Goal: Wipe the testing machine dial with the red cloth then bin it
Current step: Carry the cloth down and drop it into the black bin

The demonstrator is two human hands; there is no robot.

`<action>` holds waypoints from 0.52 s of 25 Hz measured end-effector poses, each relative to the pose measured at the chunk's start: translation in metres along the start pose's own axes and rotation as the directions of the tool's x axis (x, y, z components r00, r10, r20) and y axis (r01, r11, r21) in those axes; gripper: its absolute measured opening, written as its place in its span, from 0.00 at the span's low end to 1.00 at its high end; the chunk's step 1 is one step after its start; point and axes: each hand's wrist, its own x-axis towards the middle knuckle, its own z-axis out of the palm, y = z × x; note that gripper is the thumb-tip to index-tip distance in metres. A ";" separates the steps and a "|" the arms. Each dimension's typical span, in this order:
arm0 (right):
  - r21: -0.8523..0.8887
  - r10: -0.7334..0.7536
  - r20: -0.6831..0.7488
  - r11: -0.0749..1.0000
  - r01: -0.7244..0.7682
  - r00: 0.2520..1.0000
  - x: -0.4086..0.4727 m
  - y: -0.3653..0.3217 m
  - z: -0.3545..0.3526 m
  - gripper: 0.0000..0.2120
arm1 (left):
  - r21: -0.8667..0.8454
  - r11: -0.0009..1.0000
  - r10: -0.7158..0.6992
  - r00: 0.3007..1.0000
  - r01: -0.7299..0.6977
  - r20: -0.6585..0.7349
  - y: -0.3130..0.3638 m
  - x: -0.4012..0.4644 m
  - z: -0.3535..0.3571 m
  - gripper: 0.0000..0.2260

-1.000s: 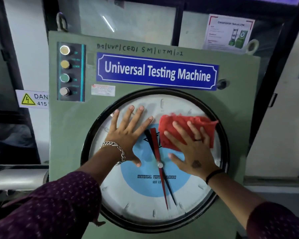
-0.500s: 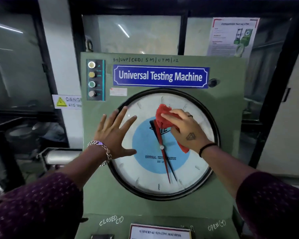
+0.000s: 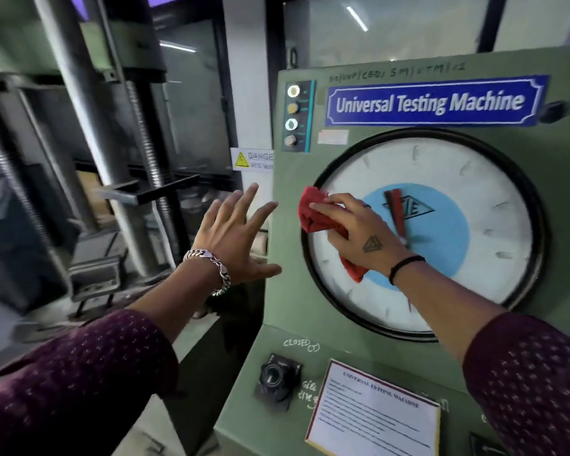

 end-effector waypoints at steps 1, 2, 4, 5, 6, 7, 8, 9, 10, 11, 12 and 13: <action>0.031 -0.015 0.019 0.999 0.014 1.000 0.004 -0.013 0.014 0.29 | 0.020 1.000 -0.024 1.000 0.024 0.003 -0.013 -0.014 -0.002 0.58; 0.061 -0.035 0.036 0.998 0.033 0.999 0.008 -0.025 0.027 0.29 | 0.037 0.998 -0.047 0.999 0.047 0.005 -0.026 -0.028 -0.004 0.58; 0.111 -0.099 0.069 0.990 0.091 0.993 0.017 -0.053 0.056 0.29 | 0.057 0.994 -0.097 0.995 0.096 0.029 -0.055 -0.054 -0.007 0.58; 0.133 -0.133 0.085 0.984 0.121 0.987 0.022 -0.066 0.071 0.29 | 0.059 0.991 -0.124 0.991 0.121 0.047 -0.069 -0.067 -0.008 0.58; 0.152 -0.162 0.103 0.978 0.145 0.981 0.027 -0.078 0.087 0.29 | 0.061 0.987 -0.152 0.987 0.149 0.056 -0.083 -0.079 -0.009 0.58; 0.161 -0.175 0.120 0.975 0.155 0.977 0.033 -0.091 0.101 0.28 | 0.062 0.983 -0.176 0.982 0.172 0.064 -0.095 -0.089 -0.010 0.58; 0.172 -0.186 0.136 0.972 0.162 0.973 0.039 -0.108 0.118 0.29 | 0.069 0.978 -0.200 0.977 0.195 0.075 -0.111 -0.103 -0.009 0.58; 0.182 -0.189 0.150 0.970 0.161 0.970 0.043 -0.121 0.131 0.29 | 0.067 0.975 -0.216 0.973 0.211 0.082 -0.124 -0.115 -0.008 0.58; 0.193 -0.195 0.168 0.968 0.162 0.966 0.046 -0.135 0.145 0.29 | 0.062 0.970 -0.238 0.968 0.233 0.083 -0.138 -0.128 -0.006 0.58; 0.200 -0.209 0.187 0.965 0.171 0.960 0.049 -0.151 0.159 0.29 | 0.058 0.965 -0.261 0.961 0.257 0.086 -0.153 -0.142 -0.004 0.58; 0.211 -0.233 0.211 0.959 0.189 0.949 0.052 -0.169 0.177 0.29 | 0.055 0.957 -0.287 0.953 0.283 0.092 -0.172 -0.160 0.000 0.57; 0.221 -0.244 0.233 0.956 0.193 0.941 0.054 -0.182 0.191 0.29 | 0.058 0.953 -0.302 0.948 0.297 0.098 -0.185 -0.174 0.005 0.57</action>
